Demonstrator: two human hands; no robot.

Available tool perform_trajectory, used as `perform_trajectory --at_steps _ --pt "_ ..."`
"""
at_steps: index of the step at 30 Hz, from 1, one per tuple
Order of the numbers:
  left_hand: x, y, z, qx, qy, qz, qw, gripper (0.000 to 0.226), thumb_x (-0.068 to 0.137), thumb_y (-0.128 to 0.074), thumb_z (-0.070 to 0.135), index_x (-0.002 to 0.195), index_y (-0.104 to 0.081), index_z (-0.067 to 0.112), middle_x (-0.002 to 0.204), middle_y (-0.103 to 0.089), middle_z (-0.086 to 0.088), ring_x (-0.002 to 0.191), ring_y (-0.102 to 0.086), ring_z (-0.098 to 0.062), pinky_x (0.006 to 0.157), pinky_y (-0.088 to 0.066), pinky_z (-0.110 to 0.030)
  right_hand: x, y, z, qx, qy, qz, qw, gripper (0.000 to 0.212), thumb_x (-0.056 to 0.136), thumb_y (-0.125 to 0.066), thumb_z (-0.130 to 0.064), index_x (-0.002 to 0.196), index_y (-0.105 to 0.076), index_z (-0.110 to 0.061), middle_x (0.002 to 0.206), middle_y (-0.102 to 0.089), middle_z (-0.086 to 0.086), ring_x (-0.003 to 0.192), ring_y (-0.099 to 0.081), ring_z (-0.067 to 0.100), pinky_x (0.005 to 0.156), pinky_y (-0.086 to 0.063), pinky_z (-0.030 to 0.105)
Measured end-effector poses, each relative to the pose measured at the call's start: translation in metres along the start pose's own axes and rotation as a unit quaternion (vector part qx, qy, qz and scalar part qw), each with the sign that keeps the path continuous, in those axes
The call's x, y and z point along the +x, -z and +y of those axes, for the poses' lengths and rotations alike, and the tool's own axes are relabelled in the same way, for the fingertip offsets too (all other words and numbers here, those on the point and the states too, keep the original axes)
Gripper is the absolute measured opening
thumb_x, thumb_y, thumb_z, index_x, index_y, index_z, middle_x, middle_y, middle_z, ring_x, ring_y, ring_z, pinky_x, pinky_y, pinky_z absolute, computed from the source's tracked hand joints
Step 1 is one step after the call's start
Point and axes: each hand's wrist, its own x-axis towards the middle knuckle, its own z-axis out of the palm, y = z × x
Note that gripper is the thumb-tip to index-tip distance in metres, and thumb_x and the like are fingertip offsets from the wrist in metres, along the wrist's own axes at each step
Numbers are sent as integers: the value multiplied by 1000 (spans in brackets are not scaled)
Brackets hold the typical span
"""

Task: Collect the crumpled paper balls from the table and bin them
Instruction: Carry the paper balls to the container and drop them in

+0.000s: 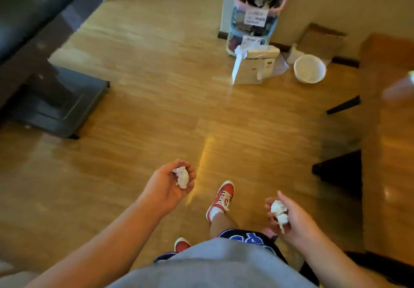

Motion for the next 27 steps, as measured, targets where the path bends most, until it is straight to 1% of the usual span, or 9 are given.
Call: perform_trajectory --at_steps 3,6,8,11,15,19,20,24,27 --pt "42 -54 29 29 10 -10 999 23 91 -53 23 79 -65 7 74 -69 -9 61 -68 -20 50 -55 -27 24 6 -37 38 -17 25 999 35 93 -54 -38 86 -64 -5 63 -60 6 47 -50 14 34 -39 20" --pt "76 -94 51 42 16 -12 999 23 87 -55 24 76 -68 8 74 -70 -8 62 -69 -20 50 -54 -28 50 2 -82 62 -22 30 997 35 93 -55 -39 82 -63 -6 59 -60 7 46 -50 14 33 -37 21" --pt "92 -111 65 42 18 -6 999 22 86 -56 24 77 -68 8 75 -70 -9 63 -70 -20 51 -54 -28 65 -6 -115 68 -15 15 997 35 92 -55 -39 83 -63 -5 59 -60 7 42 -52 14 33 -37 21" --pt "110 -127 86 35 24 9 999 20 87 -55 24 80 -66 9 76 -70 -7 63 -70 -19 53 -54 -27 84 -24 -167 68 2 -10 998 35 92 -55 -37 85 -64 -4 62 -61 8 43 -52 14 33 -38 20" --pt "137 -138 113 33 32 36 998 21 90 -53 26 83 -65 10 76 -71 -6 64 -70 -19 53 -55 -28 108 -57 -237 65 24 -51 996 35 92 -55 -37 81 -65 -6 63 -62 6 43 -53 12 33 -38 20" --pt "173 -160 146 45 41 44 997 18 74 -61 24 81 -67 9 75 -71 -7 62 -70 -19 51 -55 -28 134 -87 -299 68 42 -72 994 35 94 -53 -37 82 -65 -7 63 -64 6 46 -54 12 35 -39 21" --pt "185 -169 156 47 44 42 997 18 73 -62 24 80 -67 8 74 -71 -8 62 -69 -20 51 -55 -28 142 -93 -313 71 46 -70 994 35 94 -54 -37 82 -65 -7 62 -64 6 46 -54 12 35 -39 21" --pt "244 -215 198 78 60 28 995 18 79 -60 23 83 -67 7 75 -71 -9 62 -69 -21 53 -55 -28 171 -109 -364 92 54 -49 993 33 92 -56 -38 84 -66 -7 62 -66 5 47 -55 12 35 -40 22" --pt "287 -267 230 124 81 -3 989 16 70 -64 22 73 -72 9 76 -70 -9 62 -68 -21 54 -55 -27 187 -105 -397 131 54 -5 990 34 91 -57 -38 86 -66 -6 63 -66 5 45 -55 12 35 -39 20"
